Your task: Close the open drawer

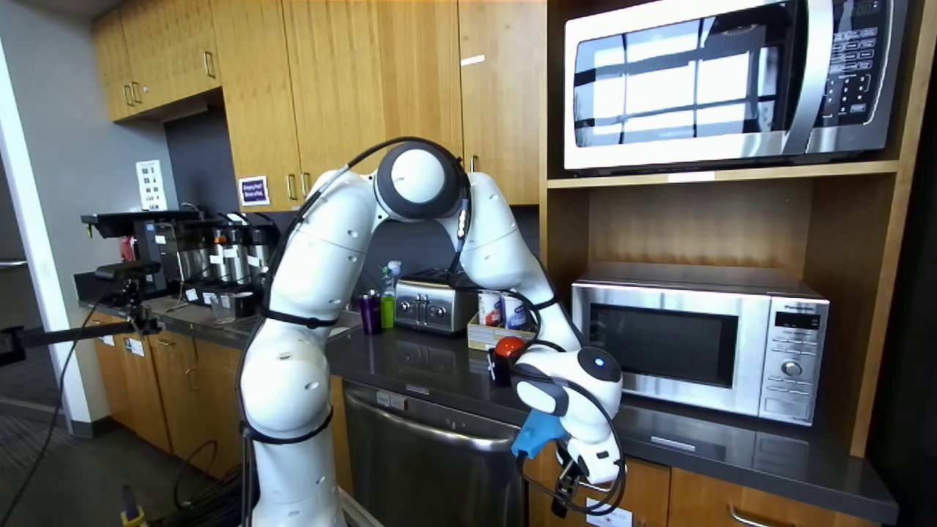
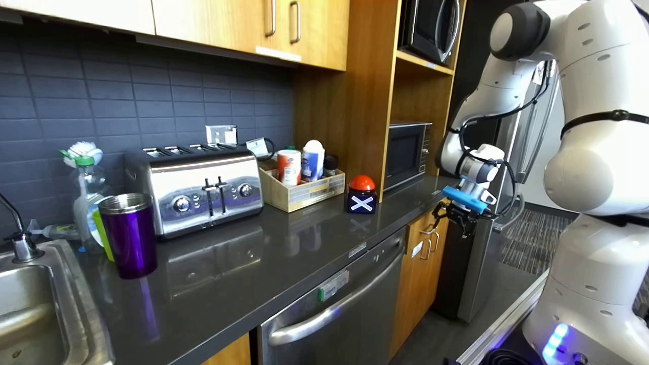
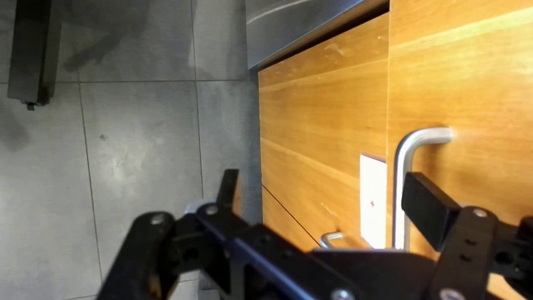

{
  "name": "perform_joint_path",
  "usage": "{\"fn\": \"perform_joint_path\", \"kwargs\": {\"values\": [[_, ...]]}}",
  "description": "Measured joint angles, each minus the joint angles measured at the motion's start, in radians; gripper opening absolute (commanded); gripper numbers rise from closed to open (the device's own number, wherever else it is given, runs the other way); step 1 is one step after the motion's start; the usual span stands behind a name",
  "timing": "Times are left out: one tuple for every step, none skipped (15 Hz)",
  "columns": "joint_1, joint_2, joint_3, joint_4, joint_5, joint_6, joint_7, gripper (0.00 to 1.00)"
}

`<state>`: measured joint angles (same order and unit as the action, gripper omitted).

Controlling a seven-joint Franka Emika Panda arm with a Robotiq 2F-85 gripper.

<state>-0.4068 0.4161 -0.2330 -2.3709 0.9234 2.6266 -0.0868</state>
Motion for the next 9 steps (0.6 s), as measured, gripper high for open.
{"fn": "perform_joint_path", "kwargs": {"values": [[-0.001, 0.010, -0.002, 0.003, 0.000, 0.001, 0.001, 1.00], [-0.001, 0.019, -0.005, 0.007, 0.000, 0.002, 0.001, 1.00], [-0.002, 0.028, -0.008, 0.012, 0.000, 0.003, 0.001, 1.00], [-0.003, 0.038, -0.009, 0.018, 0.000, 0.003, 0.001, 1.00], [-0.004, 0.048, -0.009, 0.025, 0.000, 0.003, 0.001, 1.00], [-0.004, 0.058, -0.009, 0.033, 0.000, 0.003, 0.001, 1.00], [-0.005, 0.068, -0.008, 0.042, 0.000, 0.003, 0.001, 1.00], [-0.005, 0.079, -0.007, 0.052, 0.000, 0.003, 0.001, 1.00], [-0.005, 0.090, -0.005, 0.062, 0.000, 0.003, 0.001, 1.00]]}}
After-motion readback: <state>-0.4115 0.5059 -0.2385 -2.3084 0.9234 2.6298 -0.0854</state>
